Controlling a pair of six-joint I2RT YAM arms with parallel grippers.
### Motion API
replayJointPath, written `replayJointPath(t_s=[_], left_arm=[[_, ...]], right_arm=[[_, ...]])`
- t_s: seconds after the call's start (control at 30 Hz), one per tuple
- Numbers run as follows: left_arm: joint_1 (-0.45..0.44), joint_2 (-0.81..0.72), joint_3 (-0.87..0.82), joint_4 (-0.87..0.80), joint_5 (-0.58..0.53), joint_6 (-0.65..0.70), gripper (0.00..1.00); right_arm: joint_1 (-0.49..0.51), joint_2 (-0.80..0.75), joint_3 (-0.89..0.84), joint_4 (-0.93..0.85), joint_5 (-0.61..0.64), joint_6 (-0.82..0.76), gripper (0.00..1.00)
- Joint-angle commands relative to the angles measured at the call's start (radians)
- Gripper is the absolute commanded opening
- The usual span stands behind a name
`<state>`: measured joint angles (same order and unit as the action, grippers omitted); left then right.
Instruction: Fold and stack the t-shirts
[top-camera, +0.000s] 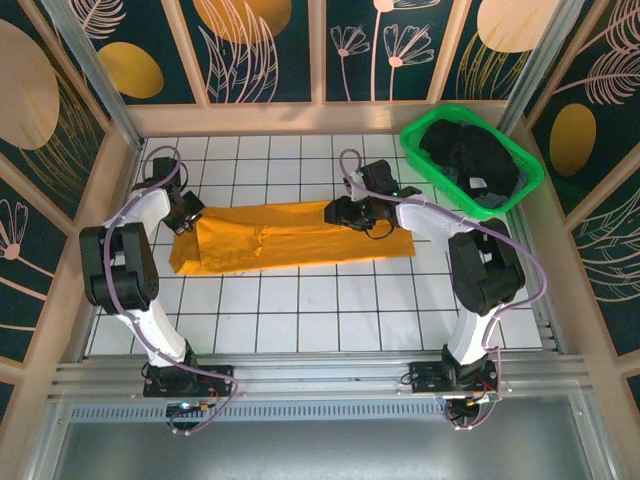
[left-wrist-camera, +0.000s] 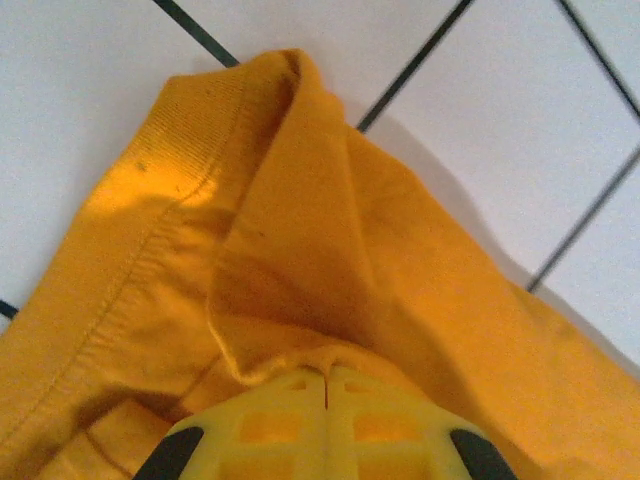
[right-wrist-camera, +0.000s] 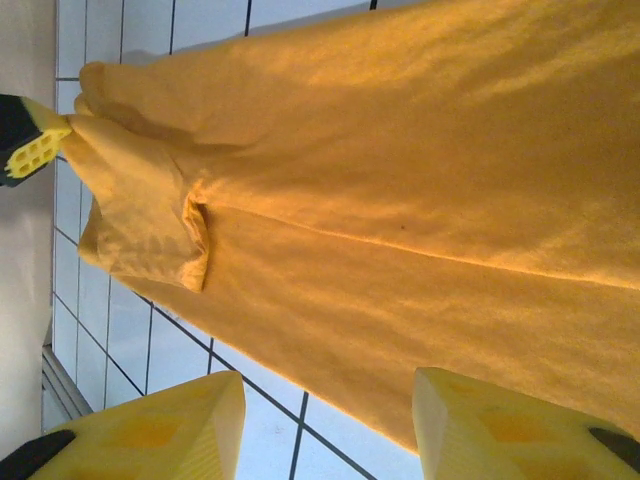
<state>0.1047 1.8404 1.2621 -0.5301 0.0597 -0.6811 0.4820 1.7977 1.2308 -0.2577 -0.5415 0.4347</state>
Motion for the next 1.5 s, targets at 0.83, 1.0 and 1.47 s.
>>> replayJointPath(t_s=[0.83, 1.0, 1.47], left_arm=[[-0.192, -0.406, -0.532, 0.218, 0.117, -0.516, 0.26], [-0.192, -0.304, -0.53, 0.257, 0.072, -0.544, 0.26], [-0.217, 0.312, 0.169, 0.212, 0.058, -0.35, 0.28]], right_arm=[[-0.246, 0.261, 0.269, -0.3, 0.411, -0.126, 0.33], [-0.239, 0.339, 0.302, -0.36, 0.484, -0.116, 0.31], [-0.158, 0.038, -0.177, -0.452, 0.572, 0.096, 0.32]])
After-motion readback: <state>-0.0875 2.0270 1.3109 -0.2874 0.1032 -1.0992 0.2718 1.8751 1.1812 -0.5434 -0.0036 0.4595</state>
